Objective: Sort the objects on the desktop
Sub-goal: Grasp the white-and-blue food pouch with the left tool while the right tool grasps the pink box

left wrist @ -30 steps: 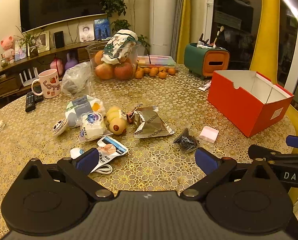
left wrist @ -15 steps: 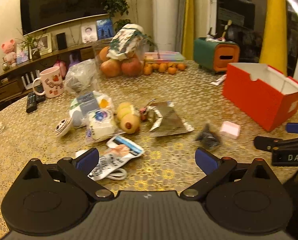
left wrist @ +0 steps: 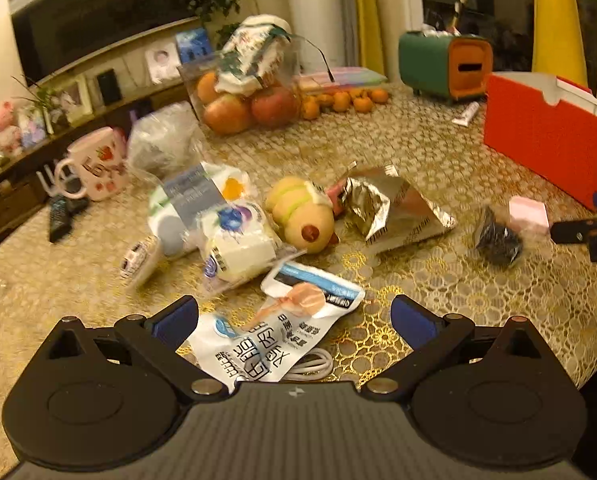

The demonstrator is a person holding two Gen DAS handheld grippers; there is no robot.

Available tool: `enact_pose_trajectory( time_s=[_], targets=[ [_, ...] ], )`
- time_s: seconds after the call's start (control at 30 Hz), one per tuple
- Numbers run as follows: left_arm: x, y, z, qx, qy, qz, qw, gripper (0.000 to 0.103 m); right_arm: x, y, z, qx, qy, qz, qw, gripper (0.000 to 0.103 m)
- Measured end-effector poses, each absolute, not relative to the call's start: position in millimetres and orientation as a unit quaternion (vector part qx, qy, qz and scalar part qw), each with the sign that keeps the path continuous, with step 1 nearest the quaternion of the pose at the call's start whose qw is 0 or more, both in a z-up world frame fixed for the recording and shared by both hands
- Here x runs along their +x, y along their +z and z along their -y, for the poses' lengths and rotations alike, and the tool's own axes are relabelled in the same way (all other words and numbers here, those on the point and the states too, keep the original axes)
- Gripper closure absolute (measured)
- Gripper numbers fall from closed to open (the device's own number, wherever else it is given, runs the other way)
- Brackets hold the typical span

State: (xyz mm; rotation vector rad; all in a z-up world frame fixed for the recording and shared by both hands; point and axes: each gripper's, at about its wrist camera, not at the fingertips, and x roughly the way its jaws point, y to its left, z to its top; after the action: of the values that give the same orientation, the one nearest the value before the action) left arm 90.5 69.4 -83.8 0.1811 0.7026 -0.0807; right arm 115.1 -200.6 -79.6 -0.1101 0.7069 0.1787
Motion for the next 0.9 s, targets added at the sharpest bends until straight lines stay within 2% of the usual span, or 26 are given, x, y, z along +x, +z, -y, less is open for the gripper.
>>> enact_pose_trajectory(
  time_s=[0.53,0.77,0.83,0.9],
  targets=[
    [118,-111,-82,0.104,-0.046,-0.364,0.925,0.0,147,-99,194,-0.065,0.099,-0.357,0.926,0.013],
    [126,-113,-92,0.058,-0.048,-0.378,0.923,0.0,154,-101,194,-0.056,0.11,-0.353,0.927,0.014],
    [127,-114,-94,0.048,-0.05,-0.38,0.922,0.002,155,-101,194,-0.054,0.116,-0.353,0.927,0.016],
    [126,-114,-96,0.039,-0.056,-0.381,0.922,0.01,155,-101,195,-0.049,0.124,-0.354,0.926,0.021]
  ],
)
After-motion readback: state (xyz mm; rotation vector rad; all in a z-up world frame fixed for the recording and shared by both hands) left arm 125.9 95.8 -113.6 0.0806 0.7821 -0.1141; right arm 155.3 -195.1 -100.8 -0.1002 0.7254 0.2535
